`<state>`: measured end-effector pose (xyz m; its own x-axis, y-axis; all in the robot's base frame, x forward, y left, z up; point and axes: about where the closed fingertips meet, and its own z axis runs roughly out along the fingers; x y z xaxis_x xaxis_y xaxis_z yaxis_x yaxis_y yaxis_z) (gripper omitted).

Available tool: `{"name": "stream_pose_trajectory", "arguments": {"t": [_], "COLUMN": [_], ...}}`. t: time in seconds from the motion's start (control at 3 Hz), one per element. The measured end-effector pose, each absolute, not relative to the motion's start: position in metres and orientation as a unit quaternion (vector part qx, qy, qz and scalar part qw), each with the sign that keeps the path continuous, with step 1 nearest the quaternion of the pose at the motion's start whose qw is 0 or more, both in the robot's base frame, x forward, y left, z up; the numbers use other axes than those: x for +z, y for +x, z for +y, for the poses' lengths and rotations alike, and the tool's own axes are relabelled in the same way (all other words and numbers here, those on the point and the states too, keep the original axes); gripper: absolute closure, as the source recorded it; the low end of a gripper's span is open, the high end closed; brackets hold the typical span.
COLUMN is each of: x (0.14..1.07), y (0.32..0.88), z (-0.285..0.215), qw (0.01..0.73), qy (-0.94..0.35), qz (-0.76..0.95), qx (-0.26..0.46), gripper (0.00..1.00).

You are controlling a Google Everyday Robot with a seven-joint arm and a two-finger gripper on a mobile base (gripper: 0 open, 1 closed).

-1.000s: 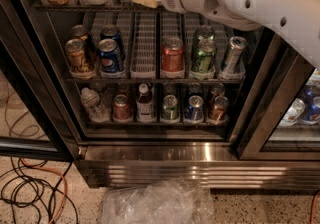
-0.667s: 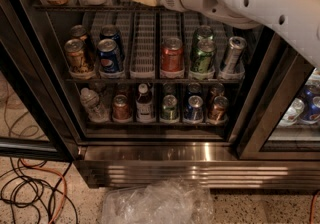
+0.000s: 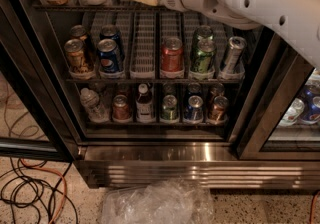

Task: Pick water bottle from top shelf of fridge

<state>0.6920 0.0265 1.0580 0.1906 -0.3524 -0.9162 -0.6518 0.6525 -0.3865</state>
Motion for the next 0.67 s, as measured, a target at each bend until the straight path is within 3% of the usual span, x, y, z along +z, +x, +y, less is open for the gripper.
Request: {"name": "stream_pose_trajectory", "arguments": {"t": [0.33, 0.67], "x": [1.0597, 1.0583], "y": [0.6913, 0.6914], "z": [0.0265, 0.0257], "qw": [0.656, 0.656], "qy": [-0.406, -0.406], "qz": [0.625, 0.625], "qx": [0.117, 0.117], "gripper": [0.82, 0.58]}}
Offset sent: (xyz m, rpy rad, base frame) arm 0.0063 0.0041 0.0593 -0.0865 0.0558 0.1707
